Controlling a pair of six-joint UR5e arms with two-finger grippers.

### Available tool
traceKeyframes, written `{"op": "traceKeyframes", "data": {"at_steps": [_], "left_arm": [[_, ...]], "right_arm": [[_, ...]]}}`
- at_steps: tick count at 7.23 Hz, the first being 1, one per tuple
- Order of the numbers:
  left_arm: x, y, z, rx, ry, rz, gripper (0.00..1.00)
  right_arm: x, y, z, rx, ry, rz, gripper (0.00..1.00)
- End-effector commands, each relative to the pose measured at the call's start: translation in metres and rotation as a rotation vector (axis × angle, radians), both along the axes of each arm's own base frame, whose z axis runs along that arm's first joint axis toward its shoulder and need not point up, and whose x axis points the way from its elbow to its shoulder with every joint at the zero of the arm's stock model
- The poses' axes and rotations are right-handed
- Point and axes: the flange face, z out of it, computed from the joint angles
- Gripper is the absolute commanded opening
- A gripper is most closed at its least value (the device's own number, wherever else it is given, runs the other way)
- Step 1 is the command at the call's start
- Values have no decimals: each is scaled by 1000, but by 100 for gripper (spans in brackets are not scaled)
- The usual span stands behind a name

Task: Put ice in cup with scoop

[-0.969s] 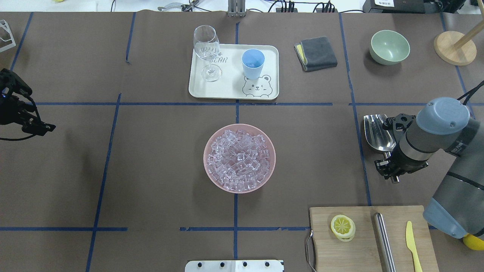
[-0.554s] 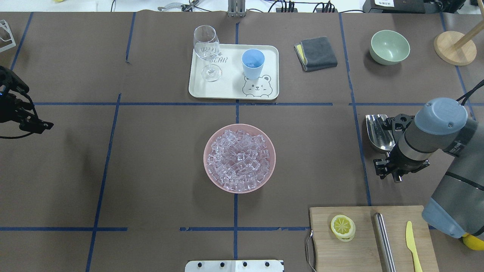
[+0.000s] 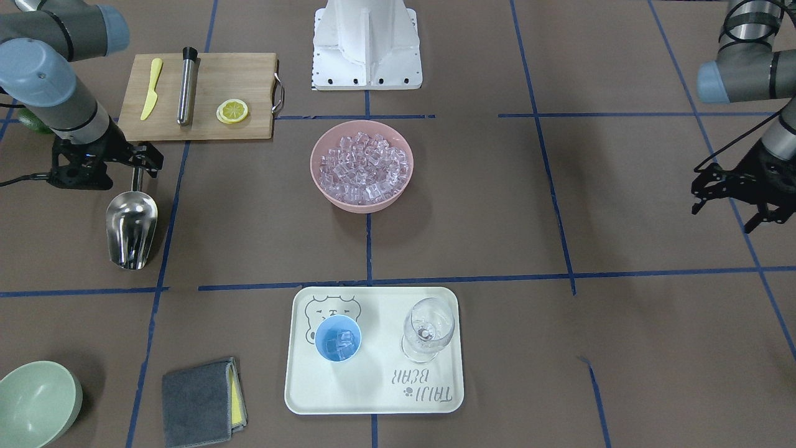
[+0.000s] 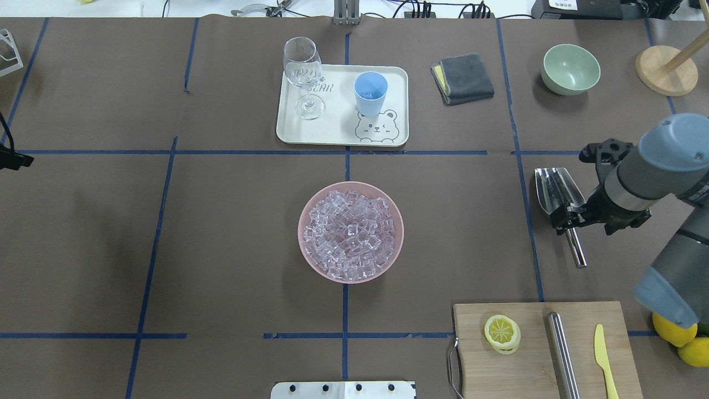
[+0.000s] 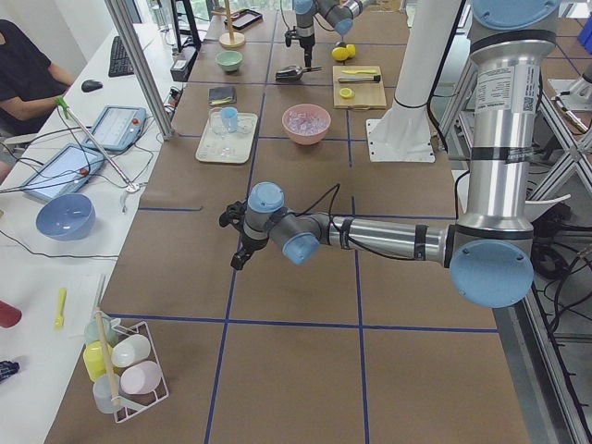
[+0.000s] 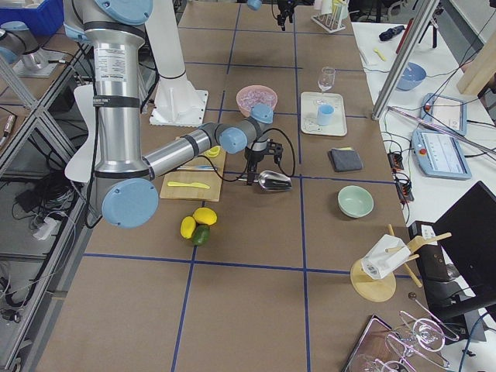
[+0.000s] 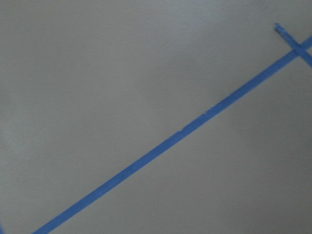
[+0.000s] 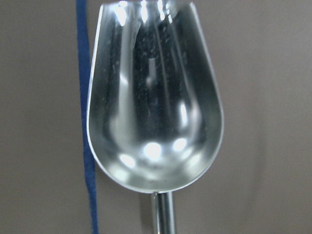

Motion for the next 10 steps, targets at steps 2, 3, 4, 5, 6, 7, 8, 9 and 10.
{"op": "traceKeyframes", "data": {"at_steps": [2,3,4,5,6,7,8,9,10], "left_arm": [[-111,0,10,-242,148,-120,100],[-118,-3,0,-332,150,-133,100],[-124,-4,-11,-372,144,-144,100],[-125,-3,-13,-405,139,-149,100],[-135,-4,-10,-471,134,-174,100],[-137,-1,-22,-449,132,-178,100],[-137,1,-23,-451,132,-179,100],[-140,0,-24,-475,127,-187,100],[-150,5,-18,-476,122,-201,100]], "right_arm": [[84,-39,13,17,7,120,100],[109,-43,30,50,23,86,100],[136,-52,45,30,-8,84,100],[161,-53,60,38,-30,58,100],[188,-58,74,59,-35,47,100],[212,-61,85,62,-45,55,100],[232,-60,107,53,-72,39,100],[247,-61,123,67,-98,10,100],[249,-62,126,70,-93,6,100]]}}
